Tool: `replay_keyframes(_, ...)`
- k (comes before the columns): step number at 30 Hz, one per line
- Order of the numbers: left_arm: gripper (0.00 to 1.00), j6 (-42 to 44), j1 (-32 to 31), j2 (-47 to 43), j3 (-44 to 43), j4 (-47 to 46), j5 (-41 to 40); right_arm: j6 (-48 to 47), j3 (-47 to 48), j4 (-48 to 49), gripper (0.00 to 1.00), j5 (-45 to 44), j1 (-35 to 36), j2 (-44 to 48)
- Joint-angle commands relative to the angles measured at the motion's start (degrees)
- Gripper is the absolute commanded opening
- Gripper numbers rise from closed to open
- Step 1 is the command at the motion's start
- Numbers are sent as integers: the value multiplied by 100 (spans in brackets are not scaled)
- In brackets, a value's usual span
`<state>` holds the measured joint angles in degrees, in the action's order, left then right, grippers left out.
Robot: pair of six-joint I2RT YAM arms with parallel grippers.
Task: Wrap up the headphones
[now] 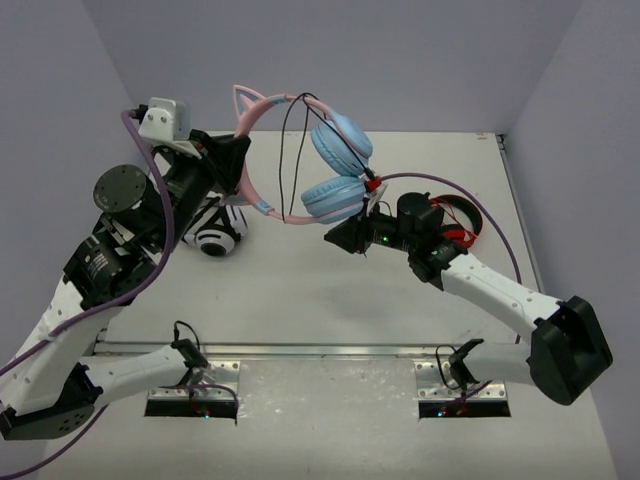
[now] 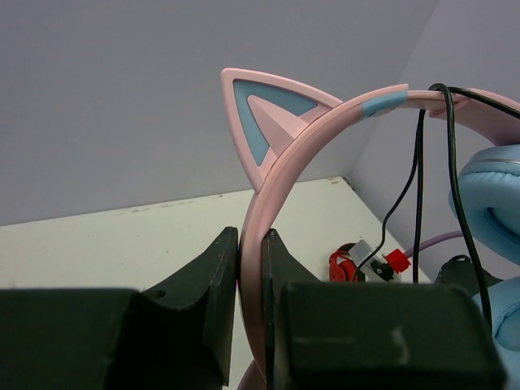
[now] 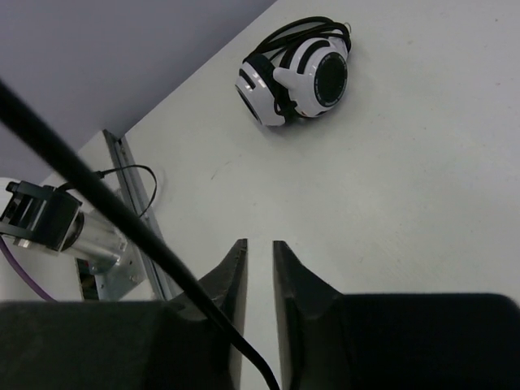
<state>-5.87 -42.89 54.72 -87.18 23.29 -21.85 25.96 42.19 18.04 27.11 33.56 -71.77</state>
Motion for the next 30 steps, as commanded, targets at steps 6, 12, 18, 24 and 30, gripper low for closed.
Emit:
replay_keyframes(6,0,-204,-52,-84,-177,-387,-83,-29,165,121,48,-215,-16,163)
replay_keyframes(12,0,-178,-52,-198,34,-404,-118,-213,552,-380,47,-224,-16,128)
replay_keyframes(18,0,-186,-52,-225,43,-404,-118,-248,799,-354,42,83,-8,-109)
replay_keyframes(24,0,-195,-52,-225,-80,-307,-153,-504,1062,-355,78,277,-8,-487)
replay_keyframes(30,0,-301,-52,-234,-71,-334,14,-706,1309,-415,78,215,63,-952)
